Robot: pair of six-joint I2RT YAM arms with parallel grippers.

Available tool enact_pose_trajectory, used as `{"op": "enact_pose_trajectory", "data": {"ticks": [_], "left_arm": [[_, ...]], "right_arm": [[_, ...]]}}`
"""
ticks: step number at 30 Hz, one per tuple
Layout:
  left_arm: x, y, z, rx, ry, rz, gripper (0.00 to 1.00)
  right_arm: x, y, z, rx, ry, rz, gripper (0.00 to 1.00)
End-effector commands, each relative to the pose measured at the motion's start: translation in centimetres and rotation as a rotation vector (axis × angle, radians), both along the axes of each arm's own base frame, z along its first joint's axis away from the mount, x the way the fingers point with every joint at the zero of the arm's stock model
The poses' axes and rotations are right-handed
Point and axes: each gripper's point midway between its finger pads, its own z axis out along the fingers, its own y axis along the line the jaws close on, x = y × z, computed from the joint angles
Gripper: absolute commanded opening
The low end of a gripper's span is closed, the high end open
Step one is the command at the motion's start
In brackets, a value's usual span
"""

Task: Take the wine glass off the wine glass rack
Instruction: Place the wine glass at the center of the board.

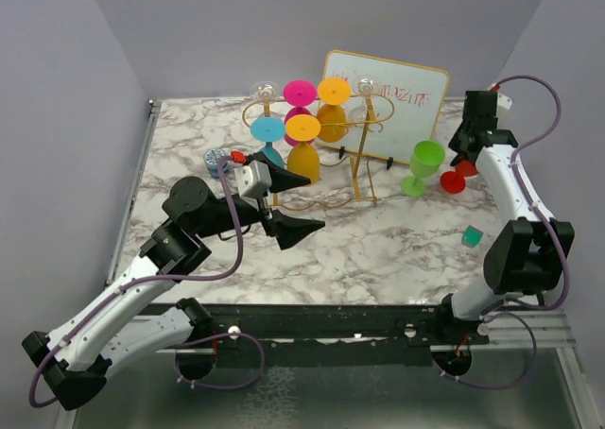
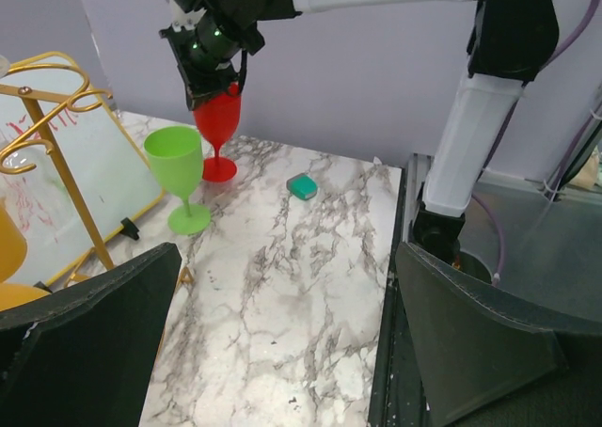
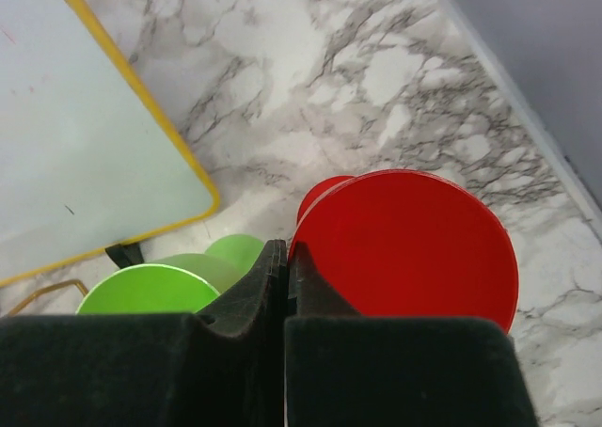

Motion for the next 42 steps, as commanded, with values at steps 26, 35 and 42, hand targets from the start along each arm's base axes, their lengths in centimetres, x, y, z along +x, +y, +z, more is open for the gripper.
{"op": "enact_pose_trajectory", "data": {"ticks": [26, 35, 42], "left_arm": [[0.5, 0.4, -0.8, 0.033, 0.018, 0.042, 0.99], [0.6, 0.6, -0.6, 0.026, 0.025, 0.051, 0.99], [0.6, 0.8, -0.1, 0.027, 0.028, 0.063, 0.99]], "right_arm": [[1.8, 1.6, -3.7, 0.048, 0.129, 0.092, 0.32], [2.1, 1.8, -1.9, 0.048, 0.103, 0.108, 0.35], [1.1, 2.3, 1.5, 0.058, 0.041, 0.137, 0.42]]}}
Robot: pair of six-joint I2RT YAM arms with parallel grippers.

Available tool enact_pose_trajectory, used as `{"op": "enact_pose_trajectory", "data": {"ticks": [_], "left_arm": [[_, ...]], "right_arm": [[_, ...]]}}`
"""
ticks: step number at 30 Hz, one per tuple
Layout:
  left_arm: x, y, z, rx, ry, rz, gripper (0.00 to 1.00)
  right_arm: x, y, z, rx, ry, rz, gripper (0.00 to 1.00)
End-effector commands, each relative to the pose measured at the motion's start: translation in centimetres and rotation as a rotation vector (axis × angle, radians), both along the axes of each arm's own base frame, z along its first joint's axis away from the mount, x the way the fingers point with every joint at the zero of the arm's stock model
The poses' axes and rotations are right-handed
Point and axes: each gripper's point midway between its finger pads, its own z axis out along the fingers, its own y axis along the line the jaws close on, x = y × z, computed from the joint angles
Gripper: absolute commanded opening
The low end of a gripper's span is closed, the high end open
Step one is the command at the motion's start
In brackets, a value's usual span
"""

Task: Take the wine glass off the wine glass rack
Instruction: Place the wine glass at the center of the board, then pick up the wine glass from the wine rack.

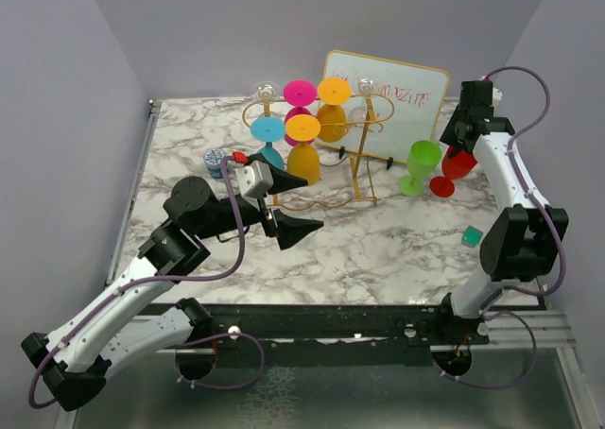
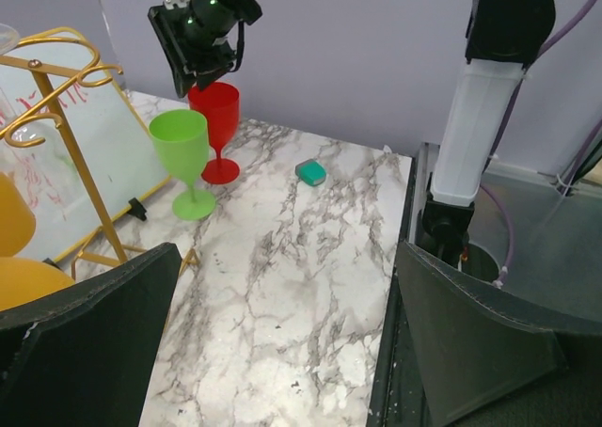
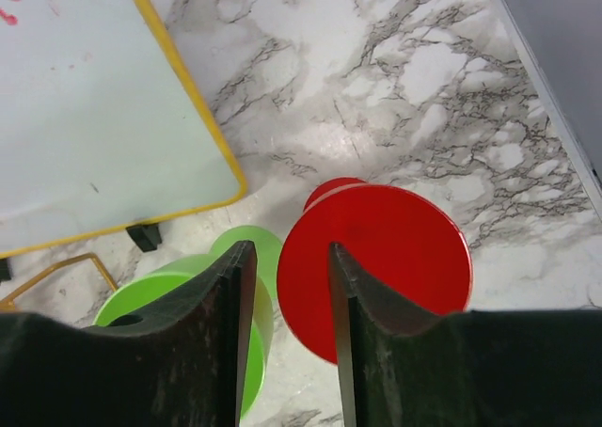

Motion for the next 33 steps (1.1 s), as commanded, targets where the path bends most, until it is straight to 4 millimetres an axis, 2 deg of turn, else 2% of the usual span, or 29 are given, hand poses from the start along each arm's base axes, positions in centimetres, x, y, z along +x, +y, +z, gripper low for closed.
{"op": "enact_pose_trajectory", "data": {"ticks": [1, 2, 4, 7, 10, 14, 18, 20, 25, 28, 31, 33], "left_arm": [[0.2, 0.6, 0.9, -0.007, 0.007, 0.039, 0.99], [0.3, 0.7, 1.0, -0.009, 0.005, 0.048, 0.99], [0.7, 1.1, 1.2, -0.017, 0.0, 0.081, 0.99], [2.7, 2.1, 1.6, -0.032, 0.041, 0.215, 0.99], [3.2, 2.7, 2.0, -0.026, 0.008, 0.254, 0.99], [4.0, 3.9, 2.4, -0.023, 0.019, 0.338, 0.99], [4.9, 5.0, 2.7, -0.017, 0.053, 0.426, 0.99], [5.0, 5.3, 3.0, -0.026, 0.061, 0.443, 0.99], [5.1, 5.8, 3.1, -0.038, 0.068, 0.469, 0.99], [5.9, 6.6, 2.6, -0.04, 0.084, 0.533, 0.99], [6.3, 7.1, 2.5, -0.062, 0.074, 0.567, 0.99], [6.5, 7.1, 2.6, -0.057, 0.063, 0.57, 0.99]], "right_arm": [[-1.3, 1.1, 4.2, 0.037, -0.077, 0.047, 0.43], [-1.6, 1.3, 5.3, 0.045, -0.109, 0.055, 0.45], [-2.0, 1.0, 7.2, 0.022, -0.164, 0.058, 0.54], [-3.1, 0.5, 11.1, -0.003, -0.253, 0.033, 0.57], [-4.3, 3.6, 14.2, 0.125, -0.378, 0.141, 0.59], [-7.1, 10.2, 17.0, 0.373, -0.529, 0.415, 0.62], [-9.8, 15.5, 16.9, 0.649, -0.511, 0.622, 0.61], [-11.0, 16.9, 16.7, 0.738, -0.472, 0.664, 0.57], [-13.1, 17.8, 17.3, 0.725, -0.508, 0.733, 0.6], [-13.8, 19.0, 18.3, 0.72, -0.516, 0.814, 0.6], [-14.3, 21.6, 19.8, 0.668, -0.523, 0.908, 0.6], [-14.5, 24.2, 19.9, 0.646, -0.482, 0.957, 0.6]]}}
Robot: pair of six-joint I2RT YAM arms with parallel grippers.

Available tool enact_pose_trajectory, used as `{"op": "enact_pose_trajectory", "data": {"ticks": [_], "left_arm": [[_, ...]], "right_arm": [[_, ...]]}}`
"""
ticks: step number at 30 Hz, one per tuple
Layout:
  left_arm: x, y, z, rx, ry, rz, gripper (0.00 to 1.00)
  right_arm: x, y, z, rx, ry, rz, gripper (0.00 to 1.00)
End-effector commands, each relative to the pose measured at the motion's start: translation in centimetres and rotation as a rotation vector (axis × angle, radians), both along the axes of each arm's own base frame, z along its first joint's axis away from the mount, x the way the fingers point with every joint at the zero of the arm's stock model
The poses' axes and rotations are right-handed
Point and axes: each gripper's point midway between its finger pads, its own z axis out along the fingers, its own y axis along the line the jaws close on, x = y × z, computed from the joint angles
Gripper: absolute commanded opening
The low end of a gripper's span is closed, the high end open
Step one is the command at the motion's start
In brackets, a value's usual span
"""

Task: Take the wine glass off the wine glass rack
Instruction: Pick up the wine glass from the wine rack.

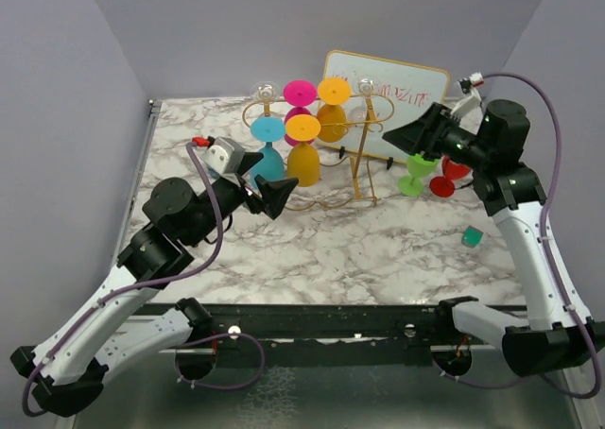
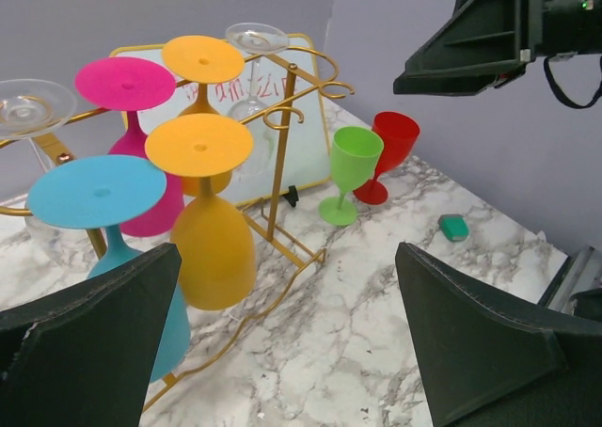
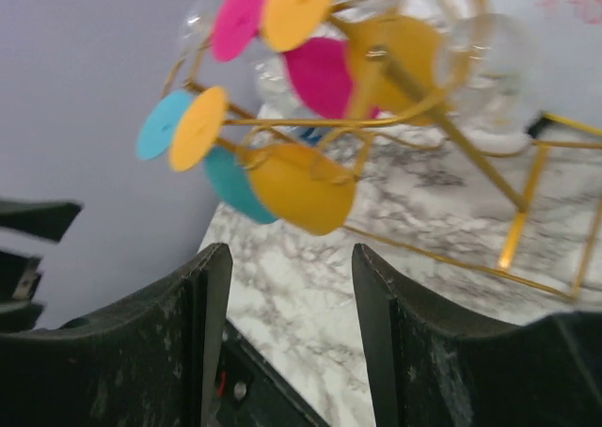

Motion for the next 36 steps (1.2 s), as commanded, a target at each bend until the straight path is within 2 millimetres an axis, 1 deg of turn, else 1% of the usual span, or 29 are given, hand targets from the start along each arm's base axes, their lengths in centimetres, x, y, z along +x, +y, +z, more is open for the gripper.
{"op": "enact_pose_trajectory", "data": {"ticks": [1, 2, 4, 7, 9, 12, 16, 18, 22, 24, 26, 29, 31, 34, 36], "left_arm": [[0.9, 1.2, 0.0, 0.001, -0.006, 0.082, 0.99], [1.2, 1.5, -0.3, 0.018, 0.006, 0.104, 0.99], [1.6, 2.2, -0.8, 0.045, 0.026, 0.149, 0.99], [2.1, 2.7, -1.5, 0.063, 0.051, 0.185, 0.99], [2.2, 2.7, -1.7, 0.073, 0.06, 0.191, 0.99], [2.6, 3.1, -1.7, 0.067, 0.065, 0.228, 0.99], [2.7, 3.9, -1.6, 0.022, 0.053, 0.266, 0.99], [2.6, 4.6, -1.5, -0.017, 0.052, 0.295, 0.99], [2.6, 5.4, -1.5, -0.038, 0.06, 0.333, 0.99], [2.4, 5.2, -1.5, -0.038, 0.058, 0.313, 0.99], [2.0, 4.6, -0.8, -0.06, 0.04, 0.27, 0.99], [1.5, 4.1, 0.1, -0.106, 0.024, 0.233, 0.99], [1.6, 4.0, 0.1, -0.11, 0.026, 0.23, 0.99], [1.7, 3.7, -0.6, -0.088, 0.045, 0.225, 0.99], [1.6, 3.3, -0.8, -0.078, 0.05, 0.205, 0.99]], "right_arm": [[-1.7, 5.4, 2.6, -0.069, -0.086, 0.155, 0.6], [-2.0, 6.6, 2.5, -0.079, -0.083, 0.173, 0.6], [-2.5, 8.5, 1.9, -0.092, -0.075, 0.2, 0.6], [-2.9, 10.2, 1.3, -0.088, -0.054, 0.23, 0.58], [-3.1, 10.9, 1.6, -0.078, -0.063, 0.227, 0.58], [-3.1, 11.3, 1.7, -0.052, -0.058, 0.213, 0.58], [-2.7, 11.2, 0.7, -0.005, -0.028, 0.161, 0.56], [-2.5, 11.1, 0.7, 0.034, -0.02, 0.13, 0.56], [-1.8, 11.7, 0.7, 0.085, 0.0, 0.112, 0.54], [-1.3, 12.0, 1.3, 0.099, -0.006, 0.105, 0.53], [-0.9, 12.6, 1.9, 0.118, -0.012, 0.108, 0.53], [-0.5, 13.4, 2.2, 0.125, -0.01, 0.111, 0.53], [-0.2, 13.8, 2.2, 0.129, -0.001, 0.1, 0.52], [0.0, 14.4, 2.4, 0.136, 0.007, 0.08, 0.52], [0.1, 14.4, 2.6, 0.138, 0.006, 0.032, 0.52]]}}
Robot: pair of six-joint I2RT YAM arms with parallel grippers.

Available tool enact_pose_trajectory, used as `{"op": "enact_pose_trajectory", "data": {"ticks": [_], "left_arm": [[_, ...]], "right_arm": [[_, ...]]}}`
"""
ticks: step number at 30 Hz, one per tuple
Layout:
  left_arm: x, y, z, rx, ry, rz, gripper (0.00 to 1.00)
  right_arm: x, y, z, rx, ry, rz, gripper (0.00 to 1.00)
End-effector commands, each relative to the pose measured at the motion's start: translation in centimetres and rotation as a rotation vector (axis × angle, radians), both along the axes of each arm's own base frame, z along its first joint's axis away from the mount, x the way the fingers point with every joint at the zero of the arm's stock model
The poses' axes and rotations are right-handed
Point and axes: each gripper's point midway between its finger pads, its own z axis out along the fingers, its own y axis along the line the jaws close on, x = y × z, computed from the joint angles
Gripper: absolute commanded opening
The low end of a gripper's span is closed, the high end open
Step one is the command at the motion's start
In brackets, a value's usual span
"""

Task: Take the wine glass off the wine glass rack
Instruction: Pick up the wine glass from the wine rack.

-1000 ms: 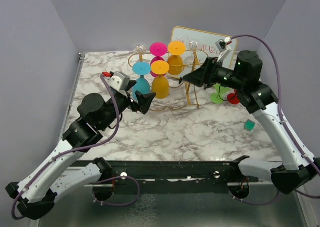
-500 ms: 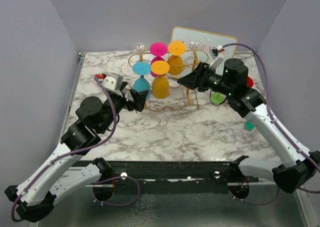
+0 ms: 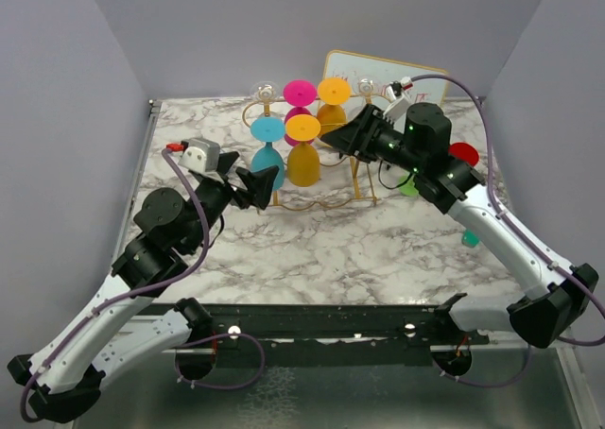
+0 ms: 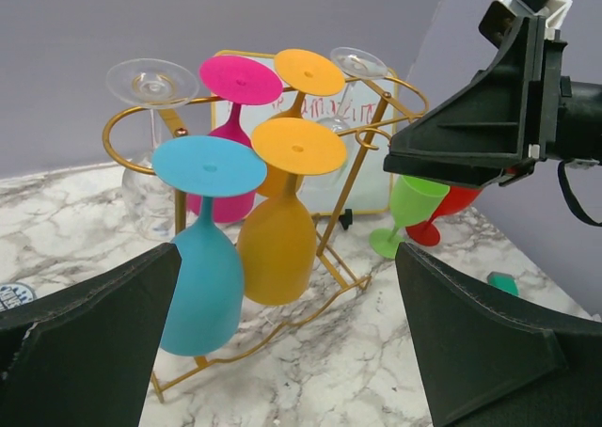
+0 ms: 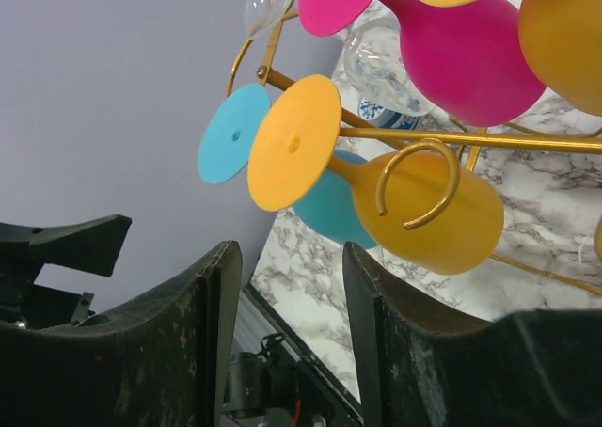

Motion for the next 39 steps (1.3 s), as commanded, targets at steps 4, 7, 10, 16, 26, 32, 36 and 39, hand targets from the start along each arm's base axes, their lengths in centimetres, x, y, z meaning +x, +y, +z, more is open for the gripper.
{"op": "enact_pose_trajectory", "data": {"ticks": [4, 7, 10, 16, 26, 32, 36, 39], "left_arm": [[-0.6, -1.9, 0.0, -0.01, -0.004, -0.103, 0.99], [-0.7, -2.2, 0.2, -0.009, -0.004, -0.118, 0.99], [-0.8, -2.9, 0.0, 0.005, 0.003, -0.149, 0.99], [-0.9, -3.6, -0.2, 0.023, 0.024, -0.183, 0.99], [-0.9, -3.4, 0.0, 0.006, 0.023, -0.172, 0.99], [-1.0, -3.0, -0.2, 0.019, 0.028, -0.16, 0.99], [-1.1, -2.9, -0.2, 0.015, 0.026, -0.163, 0.99], [-1.1, -2.9, -0.4, 0.018, 0.033, -0.162, 0.99]], "right_arm": [[1.1, 0.5, 2.2, 0.048, -0.023, -0.162, 0.52], [1.7, 0.6, 1.7, 0.049, -0.001, -0.208, 0.51], [2.1, 1.0, 1.8, 0.08, -0.004, -0.223, 0.47], [2.8, 1.9, 1.4, 0.102, 0.012, -0.239, 0.47], [3.7, 2.7, 0.4, 0.086, 0.033, -0.248, 0.45], [3.8, 2.9, 1.2, 0.106, 0.018, -0.244, 0.42], [3.7, 2.9, 1.1, 0.116, 0.022, -0.243, 0.37], [3.8, 3.0, 0.8, 0.108, 0.03, -0.244, 0.36]]}}
